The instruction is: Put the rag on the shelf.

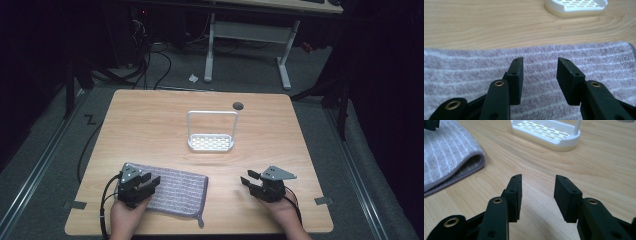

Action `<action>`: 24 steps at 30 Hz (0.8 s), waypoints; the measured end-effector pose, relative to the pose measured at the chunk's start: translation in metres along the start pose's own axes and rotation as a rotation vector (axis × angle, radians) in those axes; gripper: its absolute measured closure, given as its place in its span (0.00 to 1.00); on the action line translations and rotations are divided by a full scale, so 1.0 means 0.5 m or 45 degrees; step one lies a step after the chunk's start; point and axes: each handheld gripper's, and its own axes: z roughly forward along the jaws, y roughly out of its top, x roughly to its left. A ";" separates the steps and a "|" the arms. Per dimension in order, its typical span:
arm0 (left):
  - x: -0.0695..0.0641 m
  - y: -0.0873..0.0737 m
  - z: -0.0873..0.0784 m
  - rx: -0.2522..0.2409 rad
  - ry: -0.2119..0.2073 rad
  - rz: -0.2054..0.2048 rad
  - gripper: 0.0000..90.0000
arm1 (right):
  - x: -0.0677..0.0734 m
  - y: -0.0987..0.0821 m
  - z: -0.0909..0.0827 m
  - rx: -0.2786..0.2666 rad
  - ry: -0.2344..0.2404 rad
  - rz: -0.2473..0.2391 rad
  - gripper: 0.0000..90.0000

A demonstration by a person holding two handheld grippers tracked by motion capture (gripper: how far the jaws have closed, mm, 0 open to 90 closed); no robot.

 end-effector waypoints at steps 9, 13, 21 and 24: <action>0.009 -0.005 -0.008 -0.004 0.005 0.005 0.61 | 0.012 -0.003 -0.004 0.012 -0.007 -0.003 0.65; 0.009 -0.015 -0.024 0.037 -0.021 0.033 0.88 | 0.029 0.004 0.009 0.023 0.024 -0.021 0.71; 0.001 -0.061 -0.068 0.143 -0.017 0.046 1.00 | 0.109 0.072 0.073 0.049 0.141 -0.124 1.00; 0.005 -0.069 -0.072 0.154 -0.005 0.069 1.00 | 0.150 0.100 0.126 0.079 0.184 -0.189 1.00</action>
